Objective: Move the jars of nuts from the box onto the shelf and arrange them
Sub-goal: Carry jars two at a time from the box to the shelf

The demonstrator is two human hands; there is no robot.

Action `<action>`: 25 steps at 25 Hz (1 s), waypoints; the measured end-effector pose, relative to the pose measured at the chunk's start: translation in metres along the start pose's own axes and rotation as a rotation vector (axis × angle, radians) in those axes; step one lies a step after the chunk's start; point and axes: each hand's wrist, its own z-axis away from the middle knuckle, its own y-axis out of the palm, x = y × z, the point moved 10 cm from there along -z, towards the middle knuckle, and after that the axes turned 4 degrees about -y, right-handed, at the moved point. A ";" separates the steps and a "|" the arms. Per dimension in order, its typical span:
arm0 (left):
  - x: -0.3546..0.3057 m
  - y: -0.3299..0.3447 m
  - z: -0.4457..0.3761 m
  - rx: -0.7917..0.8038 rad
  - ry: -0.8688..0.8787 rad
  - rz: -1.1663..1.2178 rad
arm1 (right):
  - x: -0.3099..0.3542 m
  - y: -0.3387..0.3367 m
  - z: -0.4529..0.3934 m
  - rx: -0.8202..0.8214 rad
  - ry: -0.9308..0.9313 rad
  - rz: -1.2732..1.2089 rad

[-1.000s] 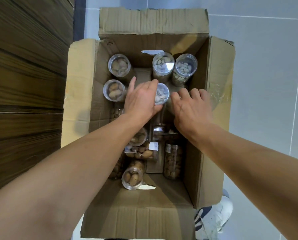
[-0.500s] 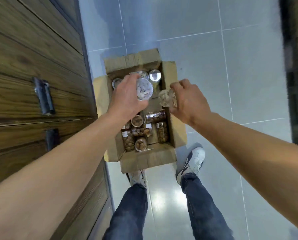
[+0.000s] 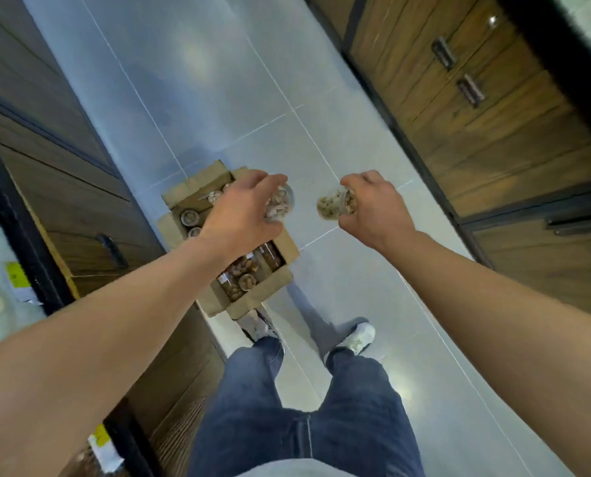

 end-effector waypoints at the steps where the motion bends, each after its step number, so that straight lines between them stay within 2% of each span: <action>1: -0.027 -0.002 0.004 -0.015 0.026 0.000 | -0.018 -0.018 0.018 -0.021 0.024 -0.001; 6: -0.145 0.010 0.006 -0.045 0.102 0.035 | -0.107 -0.098 0.095 -0.104 0.116 -0.018; 13: -0.340 0.028 -0.047 -0.059 0.234 0.070 | -0.236 -0.226 0.167 -0.228 0.159 -0.017; 18: -0.456 0.027 -0.108 -0.071 0.371 0.111 | -0.309 -0.310 0.160 -0.360 0.221 -0.001; 25: -0.572 0.018 -0.262 0.001 0.577 0.132 | -0.388 -0.425 0.080 -0.531 0.323 0.063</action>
